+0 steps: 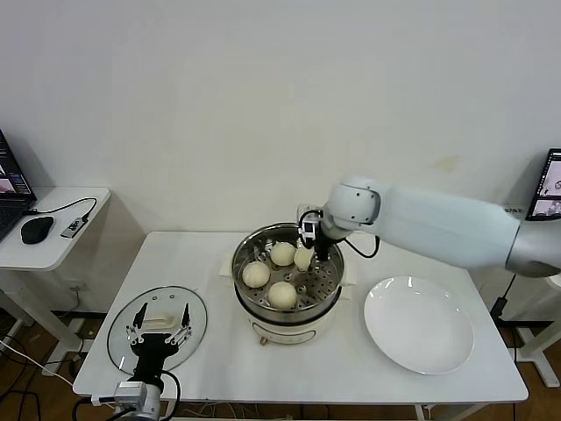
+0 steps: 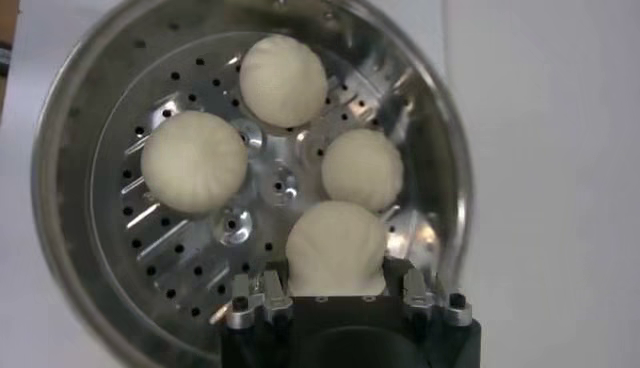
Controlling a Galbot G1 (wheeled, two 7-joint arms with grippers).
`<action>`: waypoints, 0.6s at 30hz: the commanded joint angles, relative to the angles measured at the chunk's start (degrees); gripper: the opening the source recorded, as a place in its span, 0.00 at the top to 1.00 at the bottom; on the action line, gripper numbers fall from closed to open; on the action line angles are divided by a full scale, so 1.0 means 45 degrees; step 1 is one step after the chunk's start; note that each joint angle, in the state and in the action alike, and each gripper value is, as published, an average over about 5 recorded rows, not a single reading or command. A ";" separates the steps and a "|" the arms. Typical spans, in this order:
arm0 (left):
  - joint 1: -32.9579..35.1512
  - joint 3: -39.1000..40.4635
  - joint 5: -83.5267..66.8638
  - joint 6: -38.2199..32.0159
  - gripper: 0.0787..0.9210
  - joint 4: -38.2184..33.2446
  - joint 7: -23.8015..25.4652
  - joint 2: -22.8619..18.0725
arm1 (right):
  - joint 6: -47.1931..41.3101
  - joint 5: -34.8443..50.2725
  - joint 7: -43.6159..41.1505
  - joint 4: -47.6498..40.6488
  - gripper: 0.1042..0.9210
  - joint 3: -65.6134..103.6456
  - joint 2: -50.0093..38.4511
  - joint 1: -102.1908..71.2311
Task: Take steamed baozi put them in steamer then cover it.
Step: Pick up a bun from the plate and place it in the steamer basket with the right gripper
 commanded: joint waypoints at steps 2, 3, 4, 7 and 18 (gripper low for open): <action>-0.0013 -0.0017 -0.0011 -0.0010 0.12 0.0027 -0.0003 -0.0010 | -0.0214 -0.0194 0.0213 -0.0308 0.41 -0.0029 0.0379 -0.0775; -0.0018 -0.0013 -0.0012 -0.0010 0.12 0.0028 -0.0003 -0.0011 | -0.0215 -0.0202 0.0202 -0.0296 0.41 -0.0030 0.0359 -0.0783; -0.0021 -0.0011 -0.0013 -0.0010 0.12 0.0027 -0.0003 -0.0013 | -0.0215 -0.0207 0.0188 -0.0277 0.41 -0.0032 0.0334 -0.0793; -0.0021 -0.0004 -0.0015 -0.0009 0.12 0.0019 -0.0005 -0.0020 | -0.0216 -0.0228 0.0149 -0.0179 0.41 -0.0025 0.0236 -0.0799; -0.0077 -0.0015 -0.0048 -0.0013 0.12 0.0048 -0.0015 -0.0016 | -0.0197 -0.0270 0.0177 0.0962 0.23 0.0704 -0.0868 -0.0158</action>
